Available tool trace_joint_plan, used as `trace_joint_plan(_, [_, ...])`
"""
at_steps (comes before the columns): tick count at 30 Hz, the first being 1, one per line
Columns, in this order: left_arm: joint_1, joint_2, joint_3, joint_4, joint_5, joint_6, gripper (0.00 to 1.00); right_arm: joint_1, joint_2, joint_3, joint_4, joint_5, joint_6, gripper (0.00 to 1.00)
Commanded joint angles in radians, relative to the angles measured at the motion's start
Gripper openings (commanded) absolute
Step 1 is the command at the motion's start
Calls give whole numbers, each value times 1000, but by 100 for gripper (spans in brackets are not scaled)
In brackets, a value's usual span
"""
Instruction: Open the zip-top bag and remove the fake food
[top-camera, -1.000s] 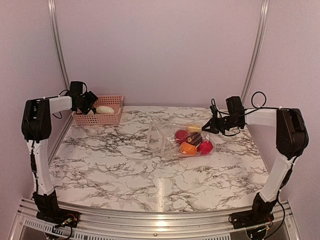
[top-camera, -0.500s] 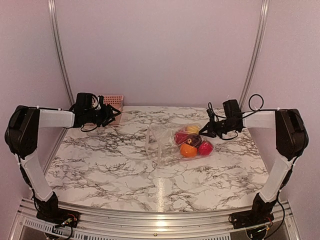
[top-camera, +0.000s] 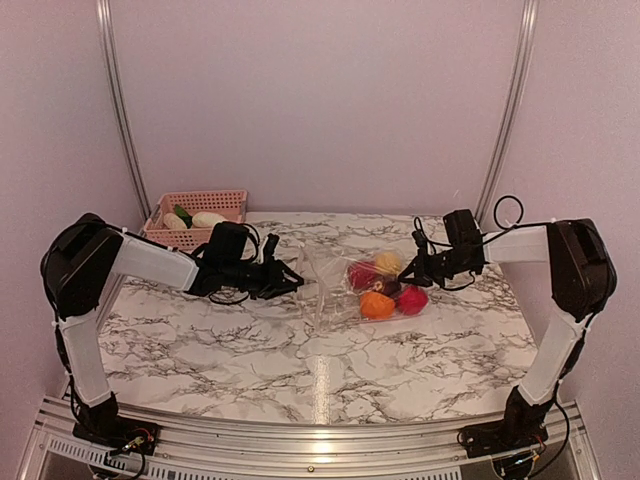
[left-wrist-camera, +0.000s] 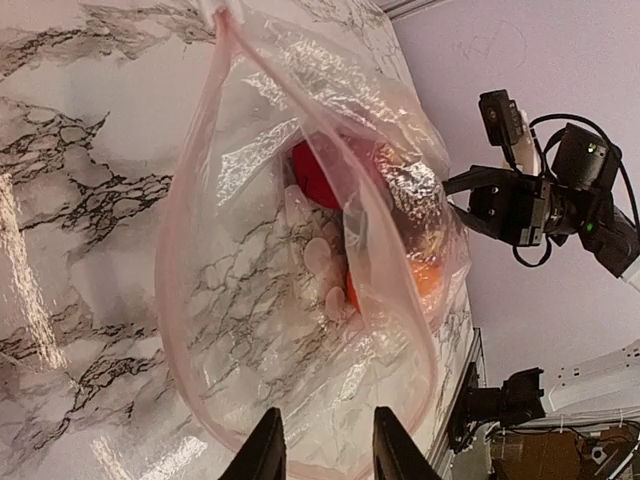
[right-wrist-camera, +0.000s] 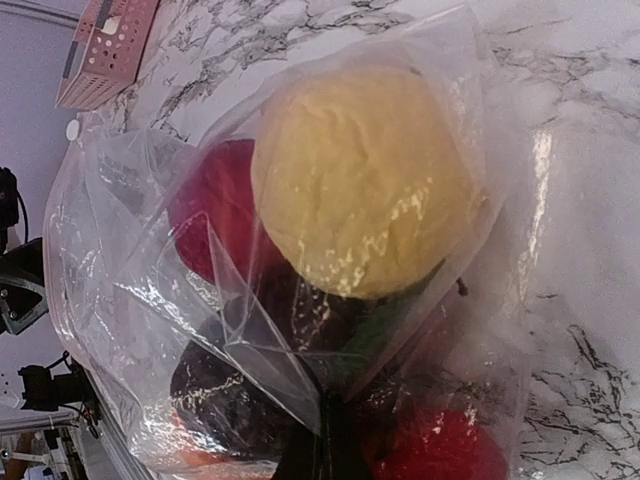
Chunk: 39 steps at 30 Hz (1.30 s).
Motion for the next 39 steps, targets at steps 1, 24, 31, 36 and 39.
trace_joint_plan(1, [-18, 88, 62, 31, -17, -53, 28, 3, -12, -27, -30, 46, -37, 0])
trace_joint_plan(24, [-118, 404, 347, 129, 74, -153, 41, 93, 71, -77, 48, -6, -16, 0])
trace_joint_plan(31, [-130, 397, 360, 196, 104, -154, 52, 113, 57, -21, 29, -56, -2, 0])
trace_joint_plan(36, [-141, 403, 393, 175, 118, -123, 59, 113, 79, 38, -143, 55, -108, 0])
trace_joint_plan(39, [-147, 403, 405, 163, 117, -108, 62, 113, 94, 53, -213, 111, -158, 0])
